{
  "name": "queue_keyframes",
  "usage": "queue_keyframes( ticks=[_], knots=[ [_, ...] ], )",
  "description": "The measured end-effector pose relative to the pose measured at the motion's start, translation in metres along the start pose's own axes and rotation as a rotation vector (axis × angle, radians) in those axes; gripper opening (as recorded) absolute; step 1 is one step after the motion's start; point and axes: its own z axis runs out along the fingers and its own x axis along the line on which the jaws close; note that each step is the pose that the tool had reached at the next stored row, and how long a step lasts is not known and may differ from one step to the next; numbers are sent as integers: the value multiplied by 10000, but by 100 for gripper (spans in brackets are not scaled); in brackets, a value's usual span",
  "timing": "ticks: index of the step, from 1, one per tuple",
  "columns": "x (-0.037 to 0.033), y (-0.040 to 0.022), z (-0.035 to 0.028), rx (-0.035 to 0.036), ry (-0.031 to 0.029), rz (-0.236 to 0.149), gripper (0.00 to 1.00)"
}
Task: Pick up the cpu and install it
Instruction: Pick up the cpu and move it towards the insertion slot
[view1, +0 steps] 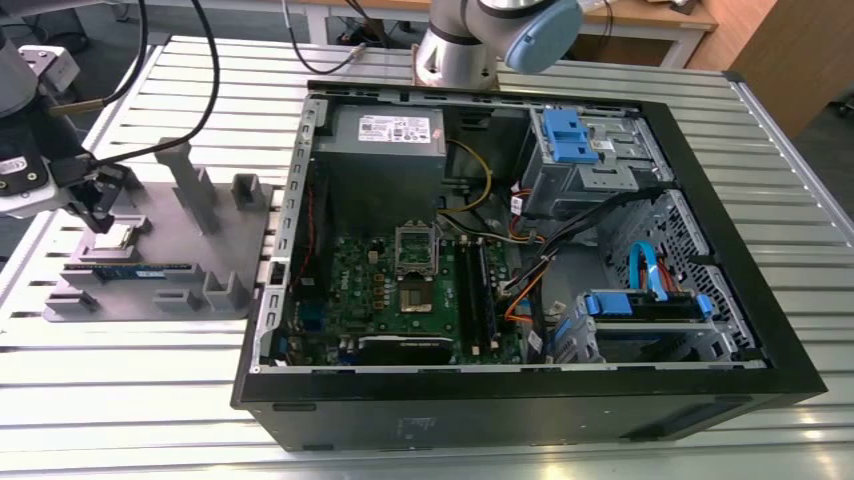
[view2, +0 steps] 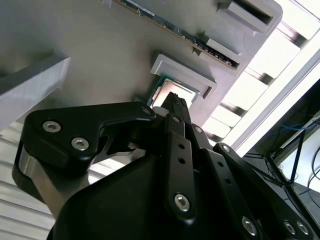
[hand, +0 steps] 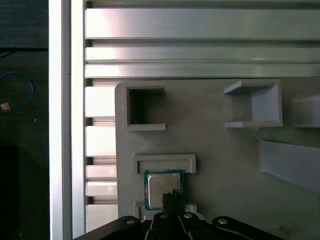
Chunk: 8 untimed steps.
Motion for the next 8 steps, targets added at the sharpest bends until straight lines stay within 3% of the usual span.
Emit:
queue_keyframes(
  ticks=[2,8],
  knots=[
    [1,0,12,-2,-38,-4,11],
    [25,-1,54,-2,-61,-4,11]
  ],
)
